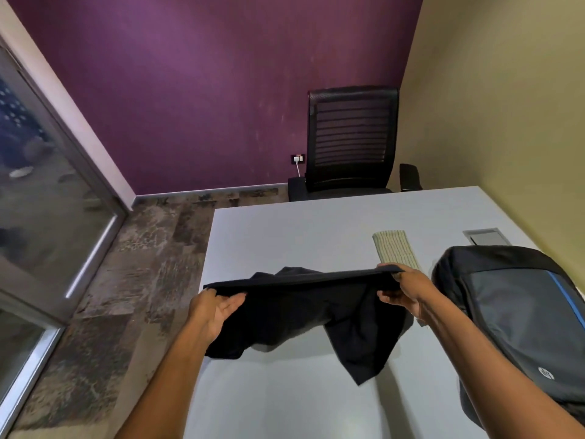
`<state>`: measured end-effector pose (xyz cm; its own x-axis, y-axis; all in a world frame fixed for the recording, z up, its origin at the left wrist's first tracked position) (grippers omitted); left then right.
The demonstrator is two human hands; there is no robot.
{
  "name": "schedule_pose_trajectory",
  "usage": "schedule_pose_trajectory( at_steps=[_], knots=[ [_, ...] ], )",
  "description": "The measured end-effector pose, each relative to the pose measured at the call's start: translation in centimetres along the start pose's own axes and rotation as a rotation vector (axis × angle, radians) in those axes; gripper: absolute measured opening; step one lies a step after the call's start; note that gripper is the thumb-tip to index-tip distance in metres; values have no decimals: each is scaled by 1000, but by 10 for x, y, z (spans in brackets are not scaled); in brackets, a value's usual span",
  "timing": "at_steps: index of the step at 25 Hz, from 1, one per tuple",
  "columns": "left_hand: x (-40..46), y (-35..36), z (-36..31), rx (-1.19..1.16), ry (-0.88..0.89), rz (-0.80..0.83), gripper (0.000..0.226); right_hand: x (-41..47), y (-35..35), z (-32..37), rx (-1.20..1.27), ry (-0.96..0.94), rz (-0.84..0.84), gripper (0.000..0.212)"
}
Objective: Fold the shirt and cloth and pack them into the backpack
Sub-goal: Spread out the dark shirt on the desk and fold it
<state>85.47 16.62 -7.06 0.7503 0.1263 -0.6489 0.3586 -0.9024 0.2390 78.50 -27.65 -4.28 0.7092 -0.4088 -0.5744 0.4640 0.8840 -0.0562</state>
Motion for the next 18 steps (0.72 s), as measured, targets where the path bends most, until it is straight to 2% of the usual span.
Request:
schedule_pose_trajectory(
  at_steps=[5, 10, 13, 18],
  knots=[
    [29, 76, -51, -358, 100, 50, 43, 41, 19, 59, 290, -104, -41, 48],
    [39, 163, -156, -563, 298, 193, 39, 66, 34, 181, 413, -334, 1, 41],
    [17, 204, -224, -638, 409, 312, 28, 63, 41, 264, 476, -490, 57, 42],
    [-48, 242, -322, -721, 582, 470, 31, 4, 39, 398, 649, -811, 165, 38]
  ],
)
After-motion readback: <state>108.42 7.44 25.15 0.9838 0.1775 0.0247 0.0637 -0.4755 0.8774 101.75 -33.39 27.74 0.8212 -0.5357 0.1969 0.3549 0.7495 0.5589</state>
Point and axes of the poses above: each hand's wrist, its own x-axis towards the middle knuckle, its own y-axis out of the palm, z = x × y, the point moved 9 cm from there along x, towards the middle knuckle, and after that the axes turned 2 degrees about -z, right-handed, at the moved point
